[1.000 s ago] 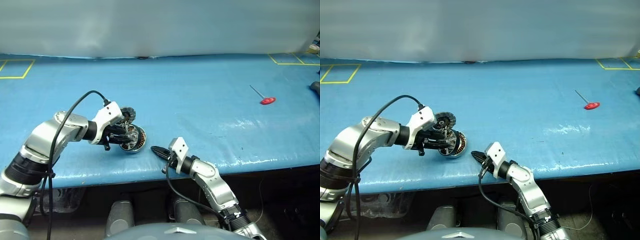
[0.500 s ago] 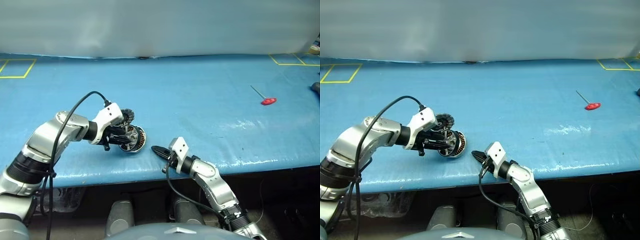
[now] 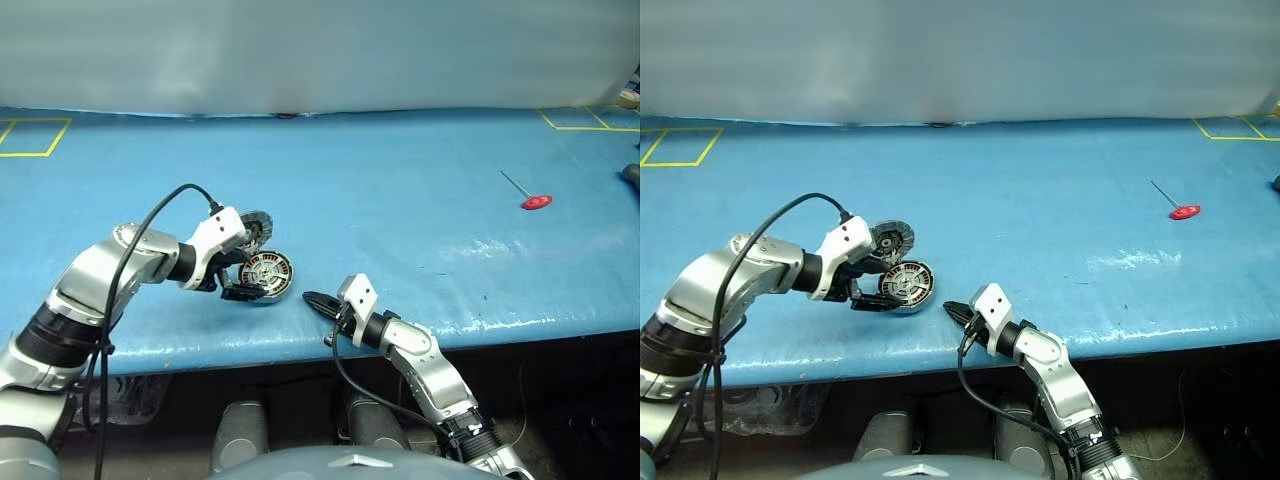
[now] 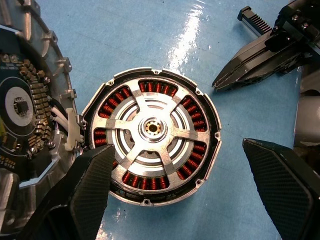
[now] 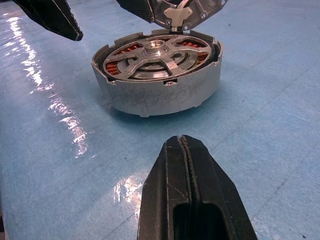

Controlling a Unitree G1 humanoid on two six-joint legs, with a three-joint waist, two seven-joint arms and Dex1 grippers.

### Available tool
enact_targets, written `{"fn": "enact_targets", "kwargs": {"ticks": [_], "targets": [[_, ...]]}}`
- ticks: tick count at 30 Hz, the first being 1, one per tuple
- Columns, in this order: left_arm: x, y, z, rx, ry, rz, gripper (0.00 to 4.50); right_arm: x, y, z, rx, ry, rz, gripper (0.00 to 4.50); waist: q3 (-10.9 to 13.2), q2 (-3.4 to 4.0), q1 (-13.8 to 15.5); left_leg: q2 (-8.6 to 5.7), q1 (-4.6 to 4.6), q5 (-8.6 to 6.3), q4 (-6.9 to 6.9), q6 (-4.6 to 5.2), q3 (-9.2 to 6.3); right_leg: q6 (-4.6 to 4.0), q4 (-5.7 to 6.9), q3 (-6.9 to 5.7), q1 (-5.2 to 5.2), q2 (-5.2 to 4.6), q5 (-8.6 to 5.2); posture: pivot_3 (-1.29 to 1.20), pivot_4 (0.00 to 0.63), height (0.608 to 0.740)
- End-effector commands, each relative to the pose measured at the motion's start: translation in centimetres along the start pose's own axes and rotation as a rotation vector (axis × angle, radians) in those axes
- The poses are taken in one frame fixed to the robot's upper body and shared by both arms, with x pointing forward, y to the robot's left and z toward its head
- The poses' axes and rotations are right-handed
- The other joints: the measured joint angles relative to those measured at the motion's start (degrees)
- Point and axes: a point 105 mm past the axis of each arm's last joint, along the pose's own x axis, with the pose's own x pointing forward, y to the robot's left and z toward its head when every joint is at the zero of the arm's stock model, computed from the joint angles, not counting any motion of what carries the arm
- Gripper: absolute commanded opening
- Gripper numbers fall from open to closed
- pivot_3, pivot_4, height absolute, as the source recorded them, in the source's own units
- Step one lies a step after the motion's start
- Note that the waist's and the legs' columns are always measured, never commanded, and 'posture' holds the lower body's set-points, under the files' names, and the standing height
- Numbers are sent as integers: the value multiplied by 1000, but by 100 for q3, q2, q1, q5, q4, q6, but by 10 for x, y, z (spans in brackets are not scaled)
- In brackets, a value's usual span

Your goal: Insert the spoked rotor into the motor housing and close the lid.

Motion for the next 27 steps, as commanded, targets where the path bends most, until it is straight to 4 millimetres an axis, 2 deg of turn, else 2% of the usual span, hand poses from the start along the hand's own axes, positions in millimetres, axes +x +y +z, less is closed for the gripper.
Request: {"fn": "enact_targets", "kwargs": {"ticks": [1, 5, 11, 17, 21, 24, 27], "targets": [[-13, -3, 23, 58, -87, 9, 4449, 1, 0, 10, -20, -33, 7, 0, 0, 0, 0, 0, 0, 0, 0, 0, 0, 0, 0, 1, 0, 0, 0, 0, 150, 740], [-21, -11, 24, 64, -174, -15, 4449, 0, -2, 12, -27, -34, 6, 0, 0, 0, -19, 0, 1, 0, 0, 0, 0, 0, 0, 1, 0, 0, 0, 0, 150, 740], [-29, -27, 8, 110, -331, 31, 4449, -5, -6, 20, -56, -36, 2, 0, 0, 1, -41, 1, 1, 0, -5, 0, 4, 0, -3, 7, -3, -1, 0, 0, 150, 740], [-21, -39, -21, 106, -415, 215, 4449, -6, -15, 47, -133, -69, -12, 0, 0, 2, -7, 1, 10, 0, -3, -1, 12, 1, -2, 14, 1, -5, 0, 0, 150, 740], [-13, -47, -35, 39, -475, 323, 4449, -3, -18, 68, -155, -93, -20, 0, 0, 2, 23, 1, 10, 0, -2, -1, 8, 1, -1, 11, 0, -4, 0, 0, 150, 740], [-8, -51, -44, -8, -508, 394, 3860, 4, -22, 71, -182, -20, -44, 0, 0, 2, 15, 1, 9, -1, -2, -1, 11, 1, -3, 13, 0, -5, 1, 0, 150, 740], [-5, -56, -47, 9, -531, 442, 2851, 12, -24, 72, -196, 34, -52, 0, -1, 3, 6, 1, 8, -1, -2, -1, 16, 1, -2, 15, -4, -6, 1, 0, 150, 740]]}}
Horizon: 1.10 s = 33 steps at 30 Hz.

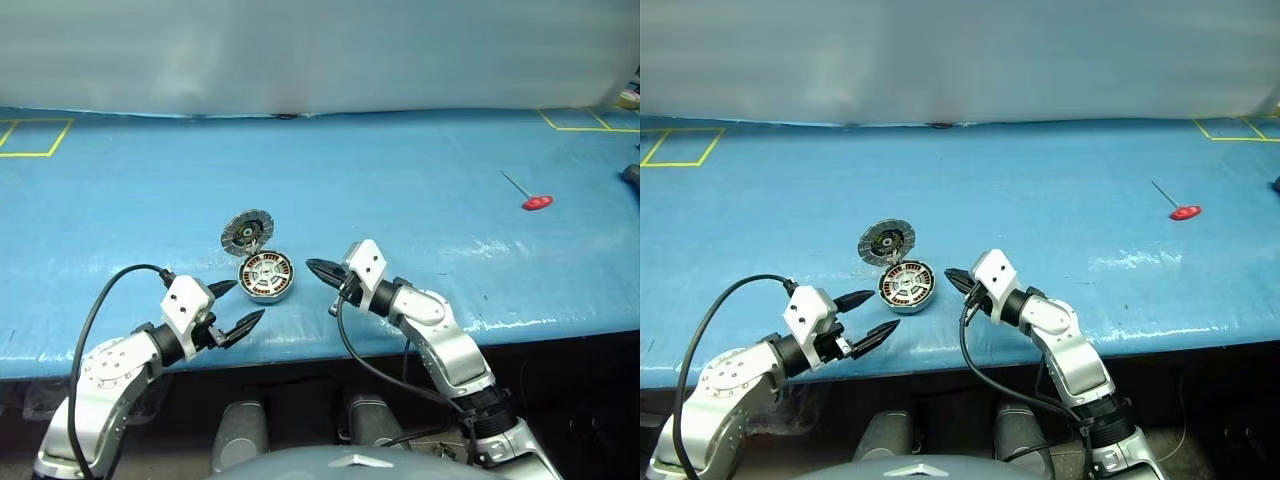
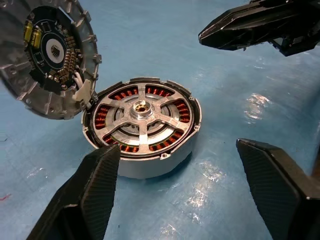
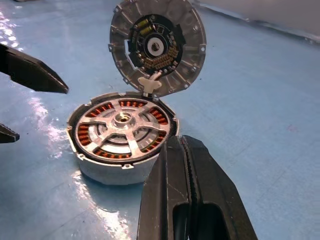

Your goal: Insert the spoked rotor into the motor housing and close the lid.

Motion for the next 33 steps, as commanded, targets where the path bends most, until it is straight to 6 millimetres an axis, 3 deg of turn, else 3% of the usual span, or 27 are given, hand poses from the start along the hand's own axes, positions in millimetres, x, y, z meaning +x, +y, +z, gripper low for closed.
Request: {"fn": "enact_targets", "kwargs": {"ticks": [1, 8, 9, 14, 22, 33], "targets": [[0, -6, 12, 78, -82, 35, 2513, 7, 1, 13, -29, 8, 8, 0, -1, -1, 5, 1, 1, 0, 0, 0, -1, -1, 0, -1, -1, 1, 0, 0, 150, 740], [-4, -6, 7, 8, -203, 196, 154, 42, 12, 36, 59, 27, 81, 0, -1, 2, -24, 1, -3, 0, -3, 0, -5, -1, 0, -4, -3, 4, 0, 0, 150, 740], [-5, -7, 4, 5, -206, 211, 36, 46, 14, 38, 55, 30, 92, 0, -1, 3, -23, 1, -3, 0, -5, 0, -5, -2, -1, -3, -3, 4, 0, 0, 150, 740], [-9, -12, -7, 1, -208, 264, 36, 59, 30, 40, -4, 73, 166, 0, 0, 3, -22, 0, -11, -2, -6, 1, 0, -2, -8, -3, -11, 0, 0, 0, 150, 740], [-17, -8, -21, -51, -183, 354, 36, 64, 42, 37, -41, 104, 241, 0, 1, 5, -73, 3, -12, -3, -7, 0, -3, -2, -7, -6, -16, 0, -1, 0, 150, 740], [-16, -3, -17, -44, -183, 300, 36, 66, 42, 0, 8, 191, 203, 0, 0, 4, -92, 2, -30, -3, -14, 0, 7, -4, -4, -2, -66, 0, -2, 0, 150, 740]]}}
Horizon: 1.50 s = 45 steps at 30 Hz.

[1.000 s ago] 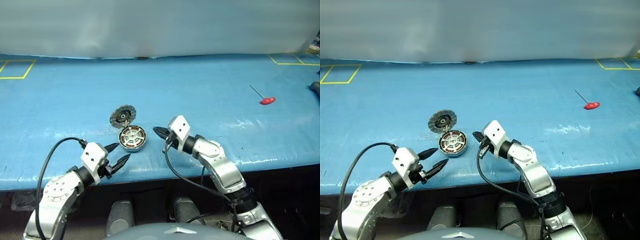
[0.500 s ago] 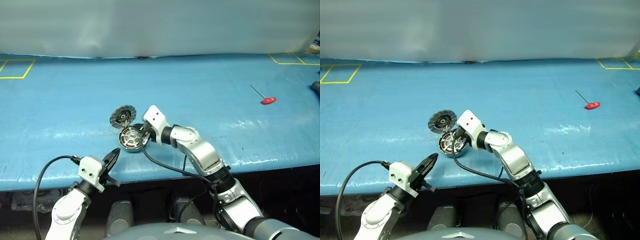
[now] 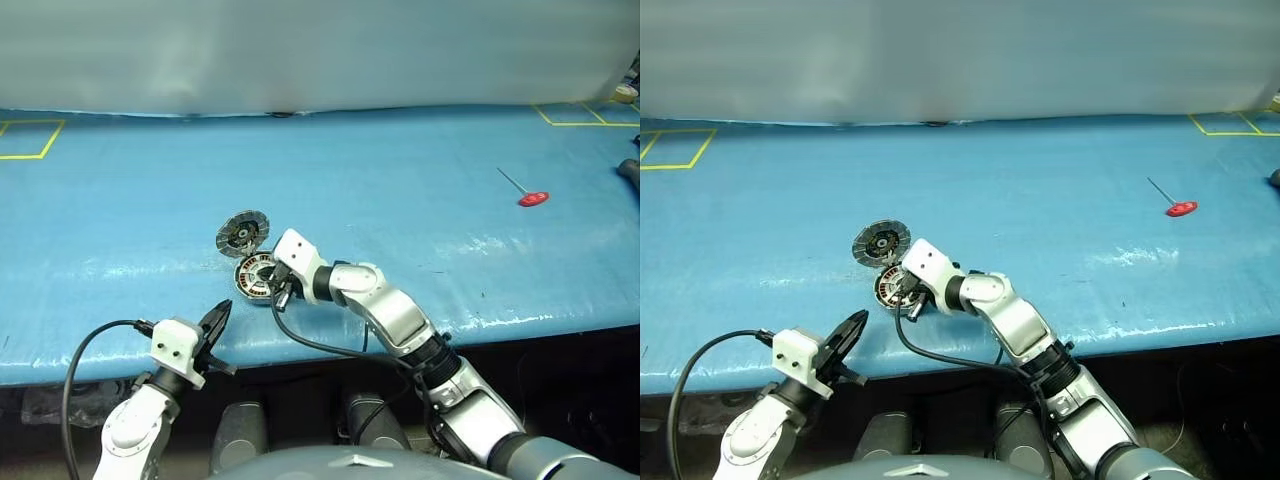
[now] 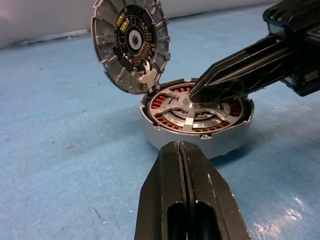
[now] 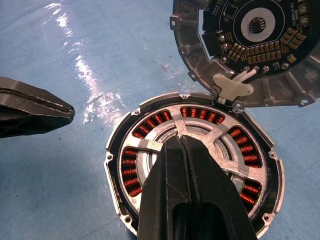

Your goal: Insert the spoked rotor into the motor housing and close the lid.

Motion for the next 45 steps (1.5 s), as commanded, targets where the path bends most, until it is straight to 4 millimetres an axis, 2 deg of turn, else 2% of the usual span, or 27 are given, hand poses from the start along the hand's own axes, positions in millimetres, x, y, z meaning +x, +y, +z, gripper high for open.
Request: {"fn": "enact_targets", "kwargs": {"ticks": [1, 3, 8, 12, 18, 25, 30, 31, 33, 37, 45], "targets": [[1, 4, 6, 6, -22, -11, 36, 0, -5, -10, 5, 32, -29, 0, -1, -1, -4, 0, 1, 0, 0, 0, 0, 0, 0, 0, 0, 0, 0, 0, 150, 740], [2, 7, 9, 15, -25, -14, 36, 0, -5, -10, 3, 26, -28, 0, -2, -1, -8, 0, 3, 0, 0, 0, -1, 0, 2, 0, 1, 1, 0, 0, 150, 740], [1, 16, 14, 20, -34, -22, 36, -9, -6, 13, 21, -79, -27, 0, -1, -1, -5, 0, 5, 0, 0, 0, -4, 0, 3, -1, 0, 1, 0, 0, 150, 740], [0, 27, 18, 0, -24, -51, 36, -25, -6, 27, 11, -135, -28, 0, -2, -2, 0, 0, -9, 0, -1, 0, -3, 0, 3, 0, -4, 2, 0, 0, 150, 740], [2, 52, 27, -40, -14, -96, 36, -47, -3, 29, -45, -217, -31, 0, -2, -2, 10, -1, -41, 1, -2, 1, -13, -1, 5, -4, -13, 9, 0, 0, 150, 740], [14, 95, 41, -44, -9, -95, 36, -71, -2, 3, 6, -281, -101, 0, -3, -6, 31, -2, -40, 2, 2, 1, -13, 1, 4, -4, -9, 9, 1, 0, 150, 740], [27, 113, 46, -39, -7, -93, 36, -81, -6, -8, 37, -358, -234, 0, -4, -6, 18, -2, -39, 2, 5, 1, -11, 3, 4, -2, -8, 9, 2, 0, 150, 740], [31, 116, 47, -40, -5, -103, 36, -82, -6, -17, 36, -345, -262, 0, -4, -7, 22, -2, -39, 2, 4, 1, -11, 3, 4, -1, -8, 9, 3, 0, 150, 740], [43, 120, 50, -39, 2, -139, 36, -81, -3, -34, 39, -313, -298, 0, -9, -16, 47, -2, -39, 2, 4, 0, -14, 3, 5, -3, -6, 11, 3, 0, 150, 740], [61, 125, 54, -50, 11, -202, 36, -81, 3, -50, 62, -290, -322, 0, -11, -19, 75, -3, -39, 3, 8, -1, -12, 6, 4, -2, -2, 9, 5, 0, 150, 740], [94, 120, 65, -31, 41, -341, 36, -81, 6, -60, 86, -271, -343, 0, -13, -21, 74, -3, -39, 3, 13, 0, -15, 7, 8, -1, 0, 13, 6, 0, 150, 740]]}}
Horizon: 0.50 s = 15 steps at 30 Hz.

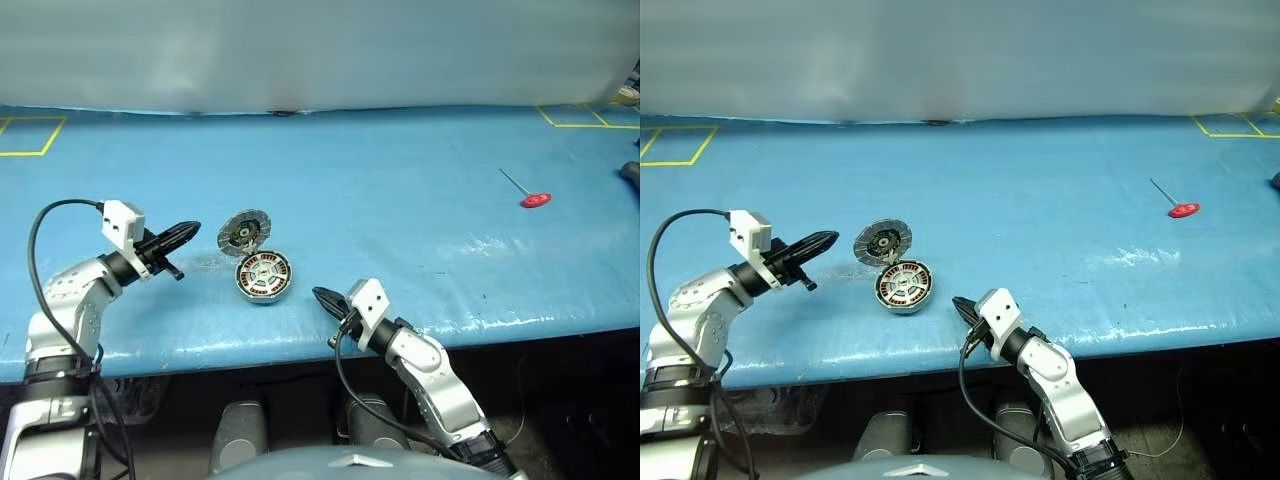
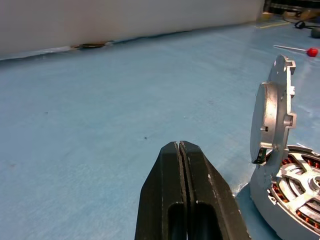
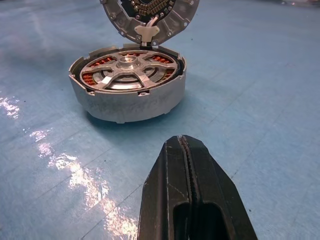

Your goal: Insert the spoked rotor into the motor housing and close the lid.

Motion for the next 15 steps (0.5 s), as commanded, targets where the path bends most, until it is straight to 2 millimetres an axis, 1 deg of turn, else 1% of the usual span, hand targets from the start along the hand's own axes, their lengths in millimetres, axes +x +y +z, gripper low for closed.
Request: {"fn": "enact_targets", "kwargs": {"ticks": [1, 8, 15], "targets": [[10, 0, 9, 38, 27, -70, 36, 1, -1, 11, -14, -46, -8, 0, 0, 0, -2, 0, 0, 0, 0, 0, 1, 0, 0, 1, 0, 0, 0, 0, 150, 740], [34, -8, 20, 50, 68, -203, 36, 2, 1, 12, 1, -57, -10, 0, 0, -1, 10, -2, -3, 0, 3, 0, -1, 1, 1, 1, 1, 0, 1, 0, 150, 740], [46, -16, 28, 76, 99, -298, 36, 4, 5, 10, 10, -67, -7, 0, 0, 0, 3, -2, -5, 0, 12, 1, -3, 2, 6, 1, 2, 2, 1, 0, 150, 740]]}}
